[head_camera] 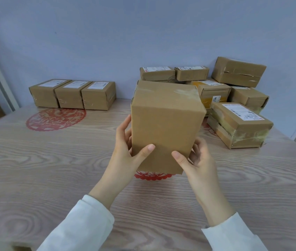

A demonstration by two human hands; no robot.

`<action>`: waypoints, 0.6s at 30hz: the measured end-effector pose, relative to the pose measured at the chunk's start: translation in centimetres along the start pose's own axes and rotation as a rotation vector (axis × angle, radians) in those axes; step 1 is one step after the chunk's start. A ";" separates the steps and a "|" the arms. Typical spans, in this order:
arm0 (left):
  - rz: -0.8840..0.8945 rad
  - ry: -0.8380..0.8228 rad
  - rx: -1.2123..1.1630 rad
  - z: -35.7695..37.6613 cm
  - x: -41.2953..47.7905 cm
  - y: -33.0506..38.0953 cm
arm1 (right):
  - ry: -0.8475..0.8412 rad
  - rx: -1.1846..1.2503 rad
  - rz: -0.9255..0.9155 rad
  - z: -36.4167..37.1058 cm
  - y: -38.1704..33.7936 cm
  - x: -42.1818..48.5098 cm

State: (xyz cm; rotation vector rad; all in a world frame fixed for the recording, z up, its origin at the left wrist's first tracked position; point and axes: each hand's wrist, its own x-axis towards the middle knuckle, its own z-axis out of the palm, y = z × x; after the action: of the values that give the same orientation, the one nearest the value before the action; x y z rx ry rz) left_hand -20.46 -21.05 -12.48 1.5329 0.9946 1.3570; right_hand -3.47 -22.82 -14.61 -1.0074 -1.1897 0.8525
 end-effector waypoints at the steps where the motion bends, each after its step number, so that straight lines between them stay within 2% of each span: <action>1: 0.007 -0.005 0.002 0.1 0.0 0.1 | 0.001 0.003 -0.001 0.1 0.0 0.0; 7: 0.026 -0.080 0.005 0.0 -0.1 -0.7 | 0.036 0.029 -0.017 0.2 -0.4 0.2; 11: 0.012 -0.028 -0.027 0.1 0.3 -0.4 | 0.014 0.043 -0.037 0.4 -0.2 0.0; 18: 0.019 -0.036 -0.061 -0.1 0.2 -0.7 | 0.004 0.043 -0.051 0.2 -0.5 0.1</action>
State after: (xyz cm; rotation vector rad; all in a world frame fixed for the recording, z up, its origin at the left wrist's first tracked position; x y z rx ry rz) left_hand -20.60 -20.58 -13.10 1.5194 0.9113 1.3559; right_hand -3.64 -22.84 -14.08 -0.9392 -1.1841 0.8321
